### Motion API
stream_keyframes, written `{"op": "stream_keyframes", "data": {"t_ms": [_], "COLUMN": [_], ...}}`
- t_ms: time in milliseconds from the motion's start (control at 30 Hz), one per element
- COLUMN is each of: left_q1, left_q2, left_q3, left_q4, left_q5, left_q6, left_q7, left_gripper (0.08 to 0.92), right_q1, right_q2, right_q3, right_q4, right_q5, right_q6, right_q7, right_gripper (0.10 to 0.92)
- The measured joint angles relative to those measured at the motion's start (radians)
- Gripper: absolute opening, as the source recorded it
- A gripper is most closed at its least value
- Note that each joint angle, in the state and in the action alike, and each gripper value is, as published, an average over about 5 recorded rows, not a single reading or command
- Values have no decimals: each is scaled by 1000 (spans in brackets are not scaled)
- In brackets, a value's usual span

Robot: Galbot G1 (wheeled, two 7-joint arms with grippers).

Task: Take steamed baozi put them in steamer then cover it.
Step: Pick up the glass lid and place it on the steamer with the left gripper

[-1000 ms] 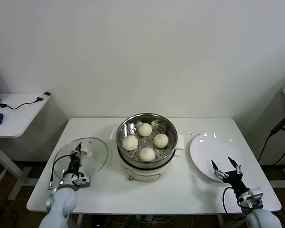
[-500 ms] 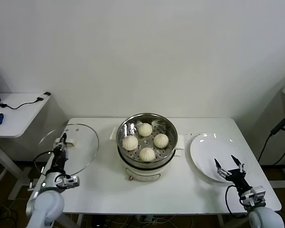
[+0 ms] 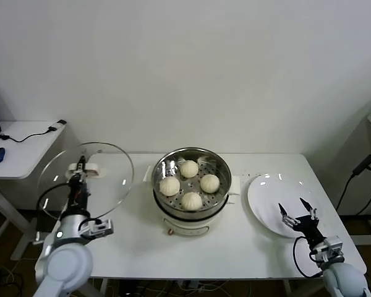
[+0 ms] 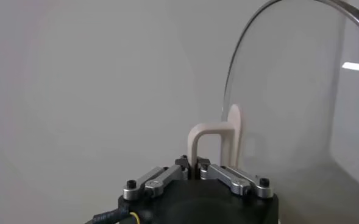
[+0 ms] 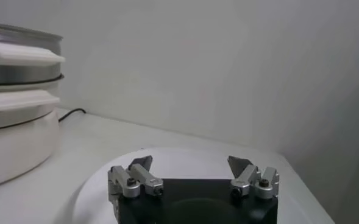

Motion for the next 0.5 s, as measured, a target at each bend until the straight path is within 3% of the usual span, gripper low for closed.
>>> {"op": "stream_keyframes", "data": {"t_ms": [233, 500], "left_q1": [-145, -304], "left_q2": [-16, -134], "left_q3": [193, 381], "left_q4": [-18, 45], "left_q5": [97, 227], "left_q6": [94, 148], "left_q7": [144, 255], "left_gripper": [147, 147], "right_q1": [23, 34], "right_q2": [3, 2], "right_q3": [-7, -4], "right_q4": [-22, -40], "right_q5": [-9, -14], "right_q6": [3, 12], "right_q7": [2, 2], "right_gripper": [823, 823]}}
